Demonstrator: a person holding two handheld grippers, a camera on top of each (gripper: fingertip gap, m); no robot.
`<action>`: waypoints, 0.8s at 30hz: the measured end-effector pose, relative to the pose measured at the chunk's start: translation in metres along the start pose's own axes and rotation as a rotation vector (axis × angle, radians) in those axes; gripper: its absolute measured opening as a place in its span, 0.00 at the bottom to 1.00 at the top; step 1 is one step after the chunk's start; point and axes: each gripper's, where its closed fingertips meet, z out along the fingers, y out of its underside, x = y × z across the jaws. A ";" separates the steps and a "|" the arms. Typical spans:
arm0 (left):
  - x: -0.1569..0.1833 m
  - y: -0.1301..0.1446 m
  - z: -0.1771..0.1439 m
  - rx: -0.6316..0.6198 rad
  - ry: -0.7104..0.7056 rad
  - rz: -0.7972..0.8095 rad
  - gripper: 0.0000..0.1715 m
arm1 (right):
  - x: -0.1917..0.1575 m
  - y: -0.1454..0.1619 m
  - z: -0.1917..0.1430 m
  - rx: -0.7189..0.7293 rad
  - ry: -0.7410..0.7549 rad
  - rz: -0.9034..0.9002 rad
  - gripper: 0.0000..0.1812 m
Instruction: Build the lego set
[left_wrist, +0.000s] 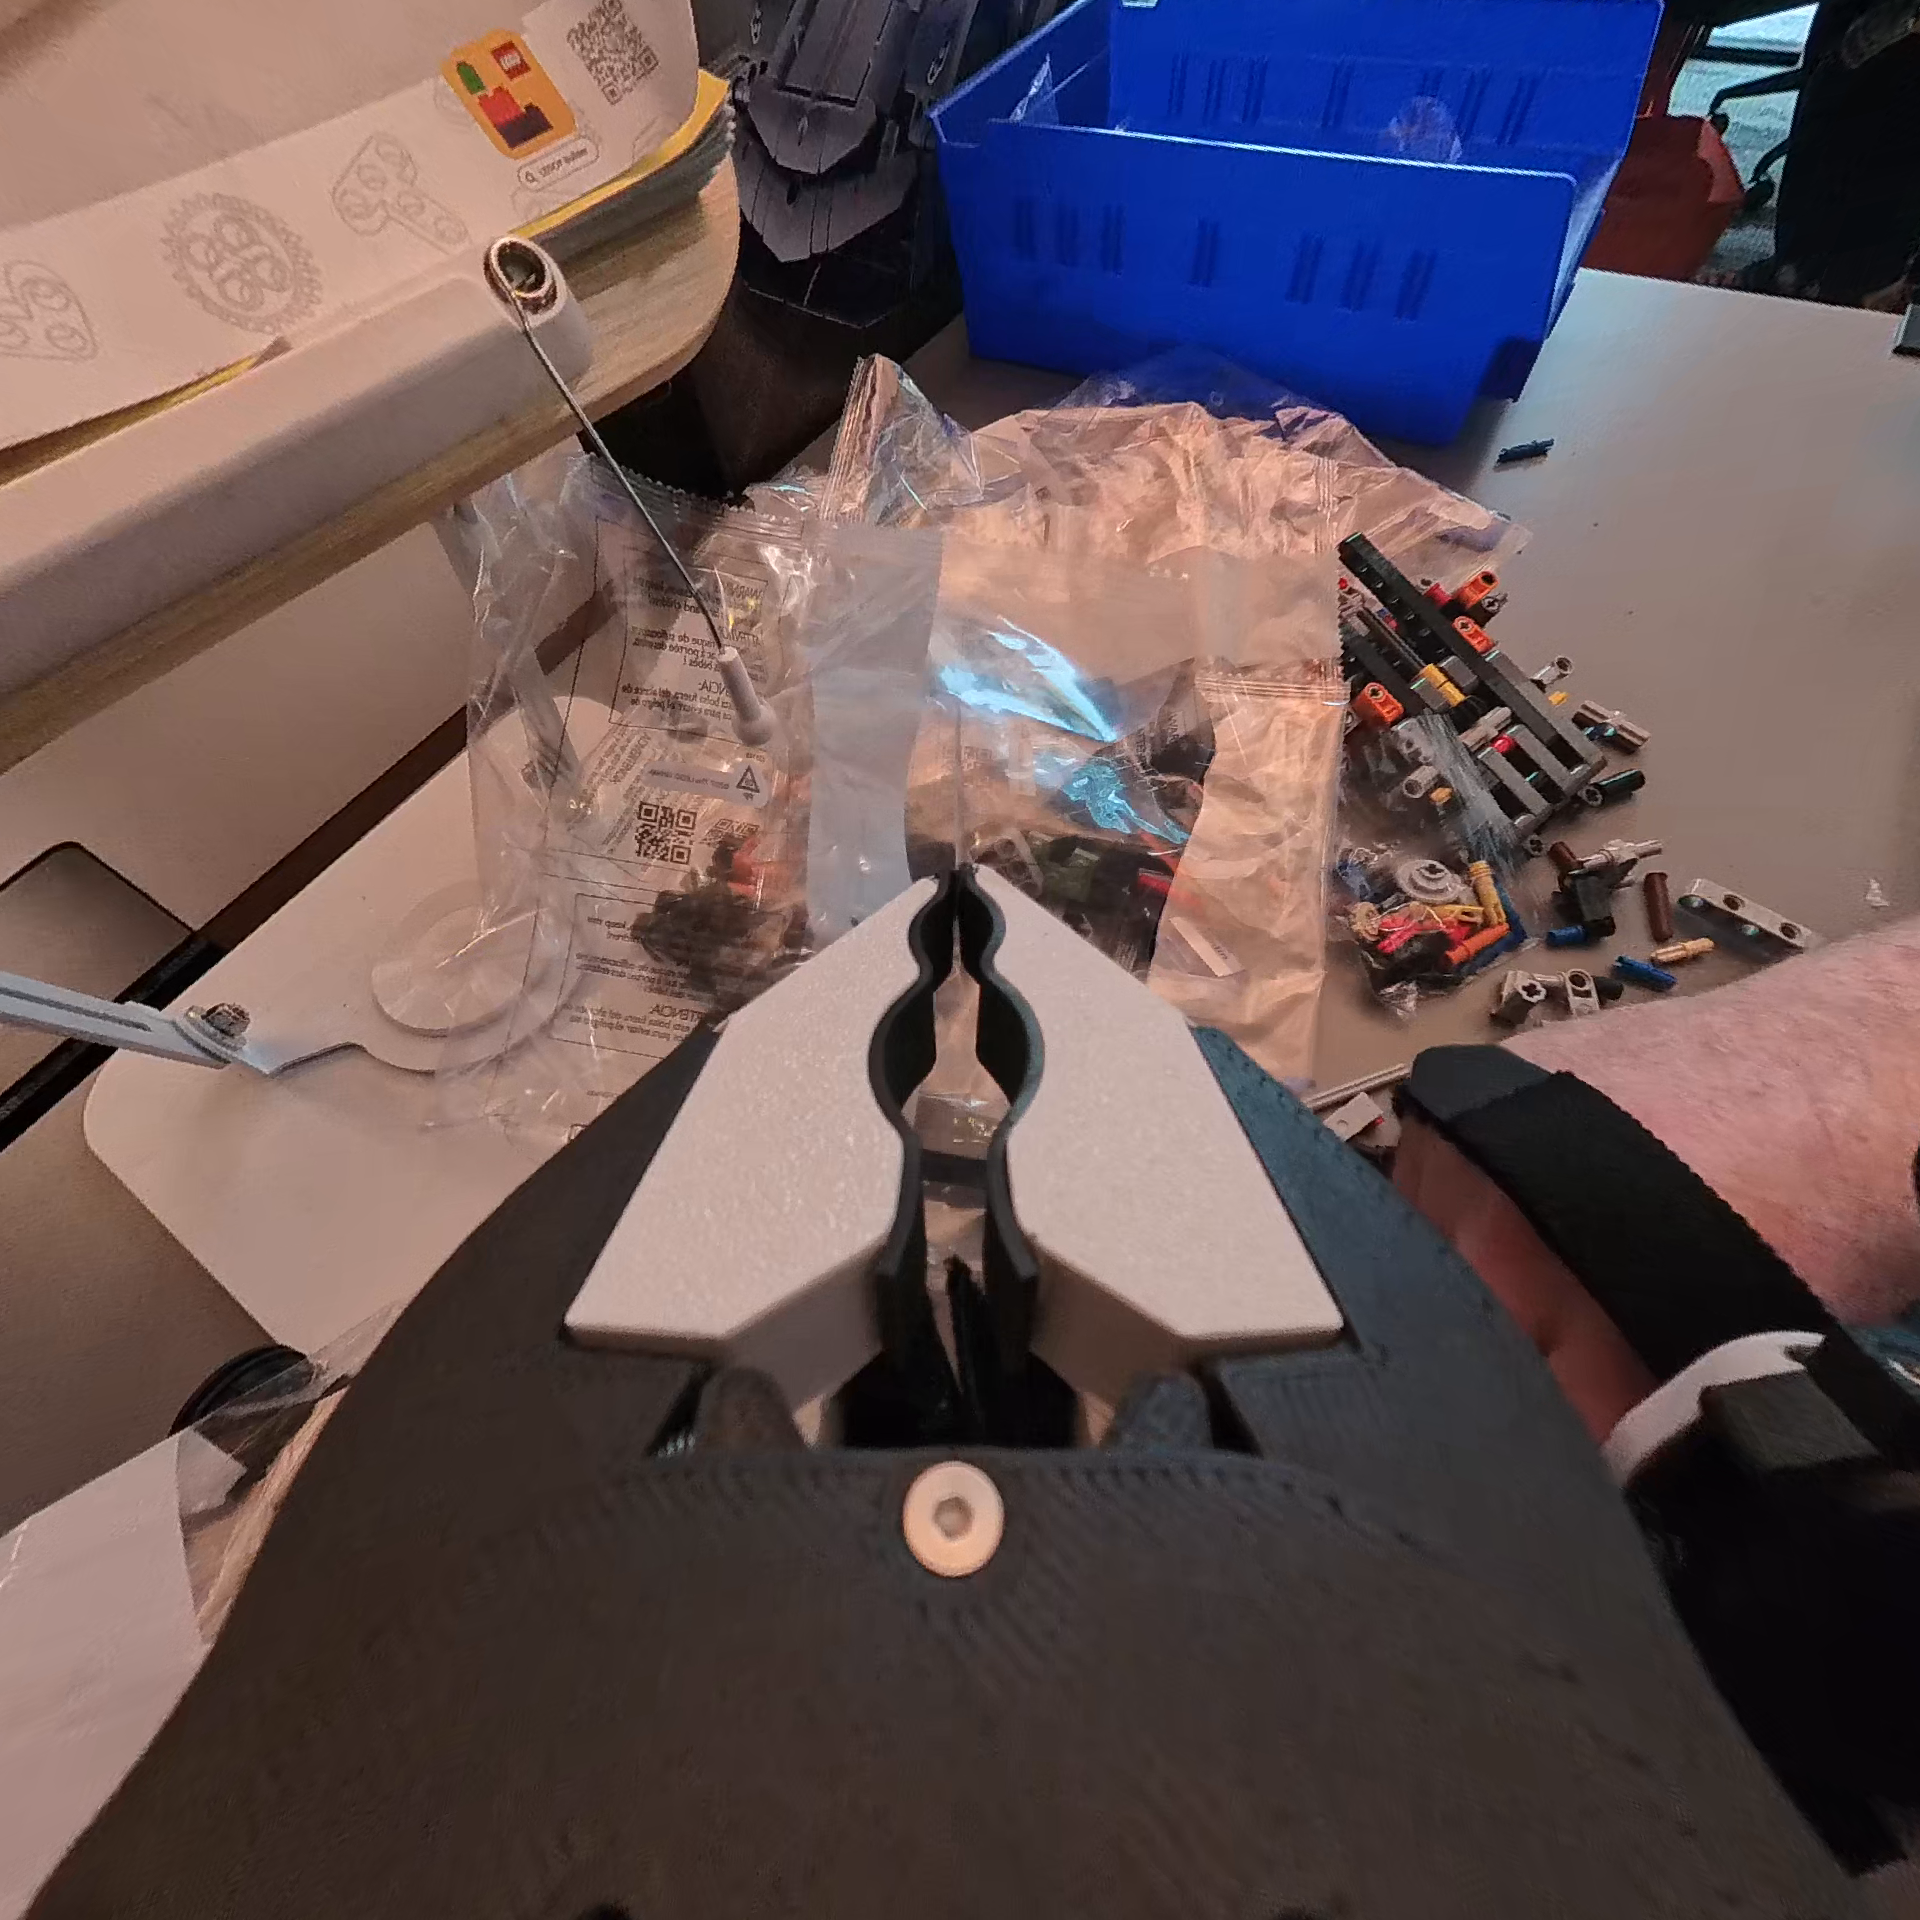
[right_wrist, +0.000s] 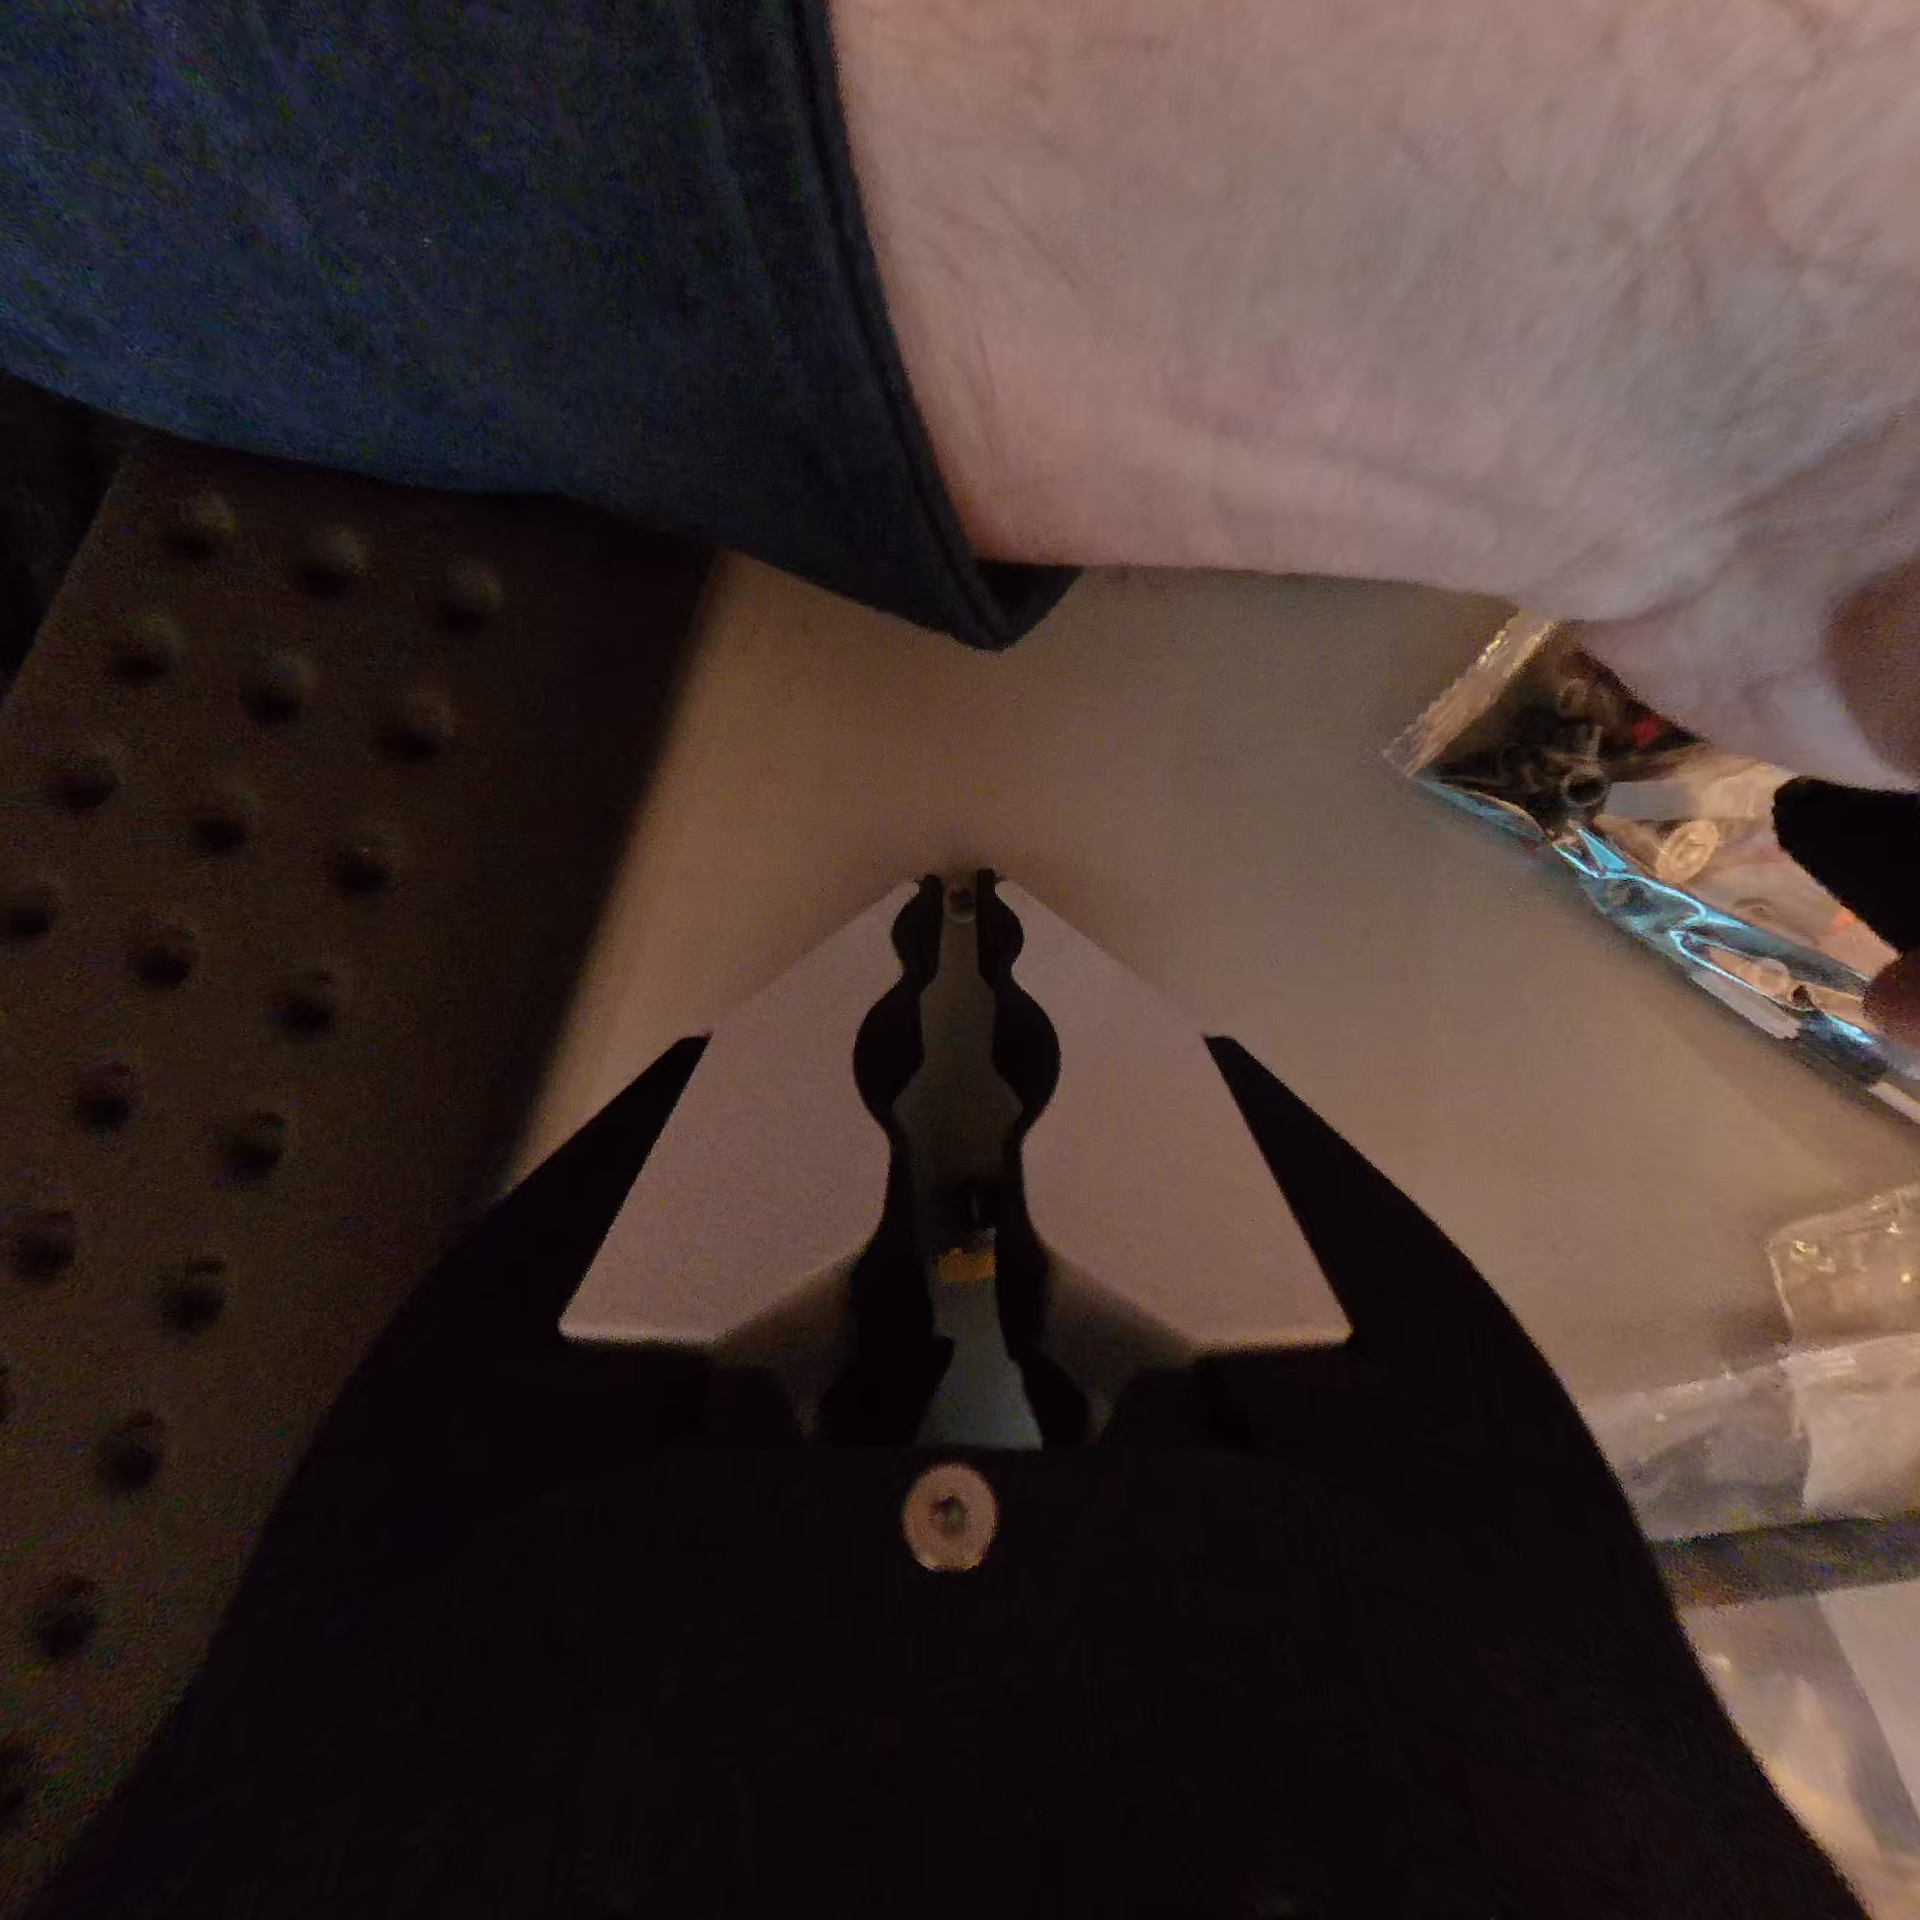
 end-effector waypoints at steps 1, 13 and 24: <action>0.000 0.000 0.000 0.000 0.000 0.000 0.00 | 0.001 0.002 -0.002 -0.005 0.009 -0.002 0.02; -0.002 0.002 -0.001 -0.008 -0.010 0.007 0.00 | 0.048 0.008 -0.116 0.254 0.242 0.116 0.02; -0.003 0.005 0.001 -0.017 -0.013 0.008 0.00 | 0.073 0.044 -0.145 0.203 0.381 0.192 0.02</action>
